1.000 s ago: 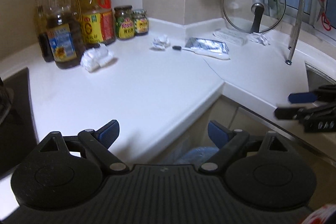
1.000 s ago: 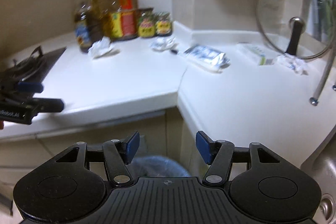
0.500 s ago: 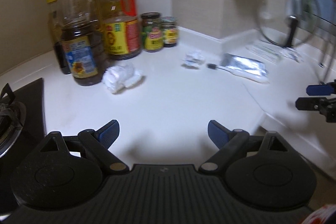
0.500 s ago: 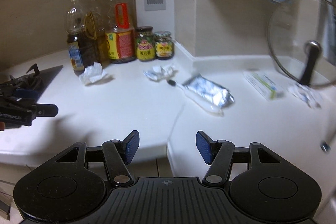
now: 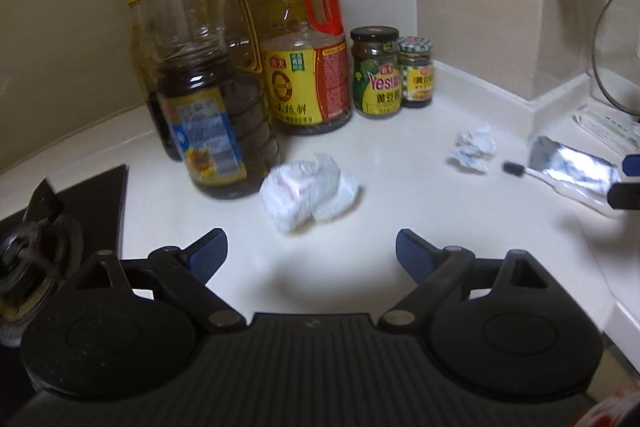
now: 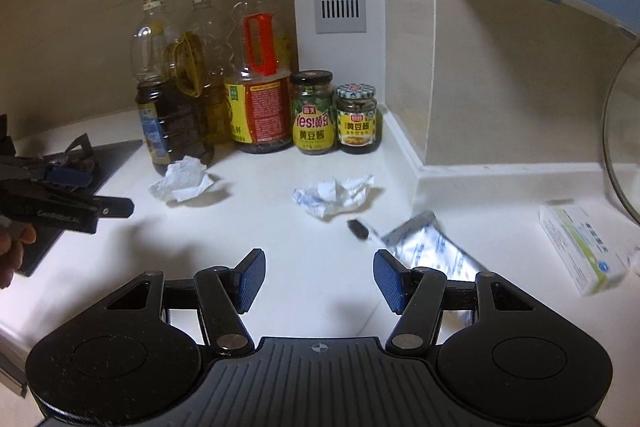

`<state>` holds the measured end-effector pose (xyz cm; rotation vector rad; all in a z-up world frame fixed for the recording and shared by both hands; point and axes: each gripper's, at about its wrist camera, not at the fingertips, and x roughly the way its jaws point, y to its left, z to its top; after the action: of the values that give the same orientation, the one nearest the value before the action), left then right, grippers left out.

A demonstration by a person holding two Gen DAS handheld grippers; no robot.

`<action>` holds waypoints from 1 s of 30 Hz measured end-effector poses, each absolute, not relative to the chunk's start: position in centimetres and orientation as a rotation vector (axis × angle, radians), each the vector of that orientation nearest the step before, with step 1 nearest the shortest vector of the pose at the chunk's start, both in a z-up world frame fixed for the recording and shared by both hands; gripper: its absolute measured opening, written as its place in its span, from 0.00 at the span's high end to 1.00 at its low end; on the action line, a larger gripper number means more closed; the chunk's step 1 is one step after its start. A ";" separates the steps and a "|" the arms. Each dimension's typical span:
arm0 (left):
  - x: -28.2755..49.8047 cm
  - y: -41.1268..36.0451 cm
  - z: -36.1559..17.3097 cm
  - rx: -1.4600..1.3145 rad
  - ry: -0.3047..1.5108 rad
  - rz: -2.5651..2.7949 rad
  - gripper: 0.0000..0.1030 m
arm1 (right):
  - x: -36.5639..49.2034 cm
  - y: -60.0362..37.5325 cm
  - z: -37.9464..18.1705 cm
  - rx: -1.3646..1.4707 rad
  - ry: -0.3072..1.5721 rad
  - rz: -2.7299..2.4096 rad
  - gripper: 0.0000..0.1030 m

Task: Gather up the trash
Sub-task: 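Grasp a crumpled white tissue with the left tool while the right tool grasps another tissue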

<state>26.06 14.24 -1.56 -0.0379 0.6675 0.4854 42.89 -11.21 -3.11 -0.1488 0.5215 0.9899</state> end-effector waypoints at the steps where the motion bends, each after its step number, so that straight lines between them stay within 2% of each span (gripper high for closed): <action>1: 26.9 14.7 -1.8 -0.039 0.671 0.476 0.13 | 43.2 -10.8 -3.2 -0.151 0.524 0.981 0.42; 8: 31.1 18.5 -3.6 -0.032 0.695 0.418 0.14 | 45.2 -8.2 -3.8 -0.139 0.579 0.930 0.42; 13: 33.2 20.8 -5.1 -0.056 0.722 0.391 0.22 | 46.2 -6.1 -4.2 -0.150 0.597 0.914 0.42; 16: 33.9 21.5 -5.9 -0.067 0.740 0.385 0.33 | 47.0 -5.0 -4.4 -0.152 0.604 0.905 0.42; 20: 34.1 22.0 -6.6 -0.064 0.749 0.378 0.57 | 47.5 -3.7 -4.6 -0.163 0.605 0.909 0.42; 21: 34.1 22.1 -6.7 -0.065 0.748 0.375 0.59 | 47.6 -3.4 -4.6 -0.164 0.605 0.910 0.42; 23: 33.9 22.1 -6.6 -0.063 0.744 0.368 0.68 | 47.8 -2.8 -4.7 -0.169 0.607 0.910 0.42; 26: 33.2 21.8 -6.1 -0.068 0.737 0.364 0.74 | 48.2 -1.9 -4.8 -0.175 0.606 0.915 0.42; 30: 32.0 21.1 -5.2 -0.091 0.719 0.350 0.76 | 48.7 -0.7 -4.7 -0.186 0.596 0.921 0.42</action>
<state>32.00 21.12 -5.16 -0.0906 0.7189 0.3500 48.69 -0.68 -4.70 -0.1861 0.5964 0.9206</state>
